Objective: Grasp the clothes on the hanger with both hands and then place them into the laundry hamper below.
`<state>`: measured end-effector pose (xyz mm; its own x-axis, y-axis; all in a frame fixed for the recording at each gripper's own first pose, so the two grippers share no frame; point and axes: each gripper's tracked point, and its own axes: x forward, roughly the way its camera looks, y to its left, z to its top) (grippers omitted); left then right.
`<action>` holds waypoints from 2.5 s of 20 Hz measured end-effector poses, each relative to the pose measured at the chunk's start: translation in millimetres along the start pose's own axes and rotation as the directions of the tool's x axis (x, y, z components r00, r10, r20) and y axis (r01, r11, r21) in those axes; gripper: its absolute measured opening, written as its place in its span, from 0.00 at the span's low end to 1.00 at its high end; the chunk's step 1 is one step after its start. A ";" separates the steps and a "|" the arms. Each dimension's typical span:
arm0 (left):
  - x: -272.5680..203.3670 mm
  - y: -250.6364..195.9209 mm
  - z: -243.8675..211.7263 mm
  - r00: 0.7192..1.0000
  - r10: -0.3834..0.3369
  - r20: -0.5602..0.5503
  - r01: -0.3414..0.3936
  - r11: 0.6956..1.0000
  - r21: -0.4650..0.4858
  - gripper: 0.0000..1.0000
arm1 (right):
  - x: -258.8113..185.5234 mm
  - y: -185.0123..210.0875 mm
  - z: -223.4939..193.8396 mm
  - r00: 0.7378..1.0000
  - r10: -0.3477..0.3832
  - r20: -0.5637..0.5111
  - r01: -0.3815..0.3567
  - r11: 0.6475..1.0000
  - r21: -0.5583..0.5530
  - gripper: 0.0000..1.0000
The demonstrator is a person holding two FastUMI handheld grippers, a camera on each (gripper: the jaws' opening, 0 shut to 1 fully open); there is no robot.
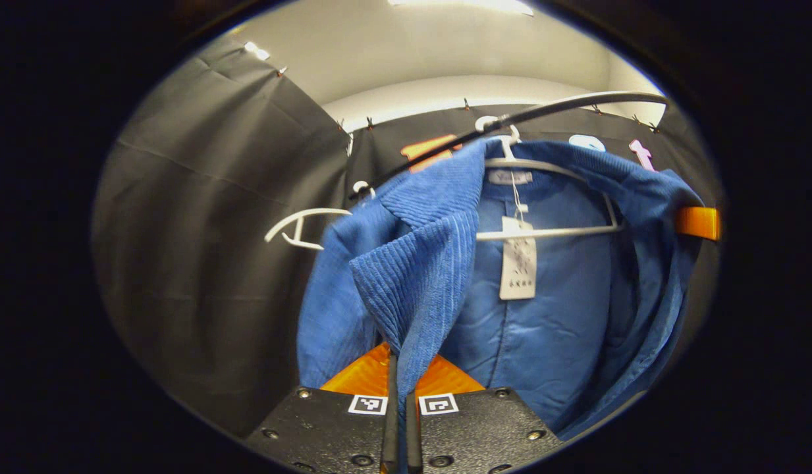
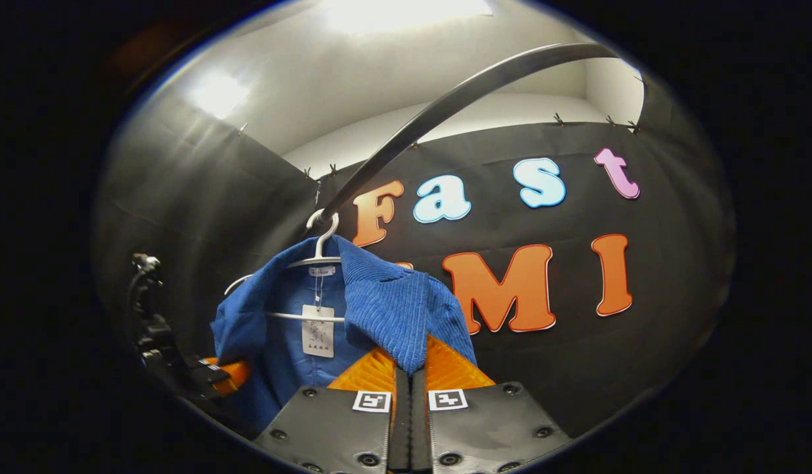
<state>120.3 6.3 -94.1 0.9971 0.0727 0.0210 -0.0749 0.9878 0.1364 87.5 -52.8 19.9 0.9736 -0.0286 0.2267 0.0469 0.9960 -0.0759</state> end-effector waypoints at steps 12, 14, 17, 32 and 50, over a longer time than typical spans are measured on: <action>61.1 132.7 167.1 0.950 0.217 0.223 -0.238 0.969 0.073 0.04 | 12.7 -25.6 25.8 0.982 -0.163 0.098 0.168 0.985 -0.040 0.07; 85.4 144.7 171.2 0.950 0.210 0.230 -0.232 0.970 0.073 0.06 | 18.5 -25.9 25.1 0.981 -0.168 0.094 0.170 0.985 -0.018 0.07; 123.0 152.4 156.4 0.961 0.181 0.207 -0.193 0.981 0.037 0.04 | 22.7 -26.8 27.4 0.979 -0.180 0.101 0.182 0.983 -0.006 0.07; 129.9 125.5 -1.1 0.993 0.067 -0.099 -0.078 0.991 -0.108 0.05 | 30.1 -52.0 41.0 0.949 -0.282 0.138 0.301 0.942 -0.147 0.02; 89.5 40.2 -28.3 0.988 -0.071 -0.136 0.061 0.995 -0.075 0.04 | 54.2 -178.9 -11.6 0.840 -0.539 0.061 0.538 0.816 -0.210 0.07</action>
<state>206.9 56.4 -114.8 0.9921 0.0203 -0.1234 -0.0126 0.9980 0.0625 134.5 -233.5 34.5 0.7793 -0.5553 0.2904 0.6092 0.7799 -0.1437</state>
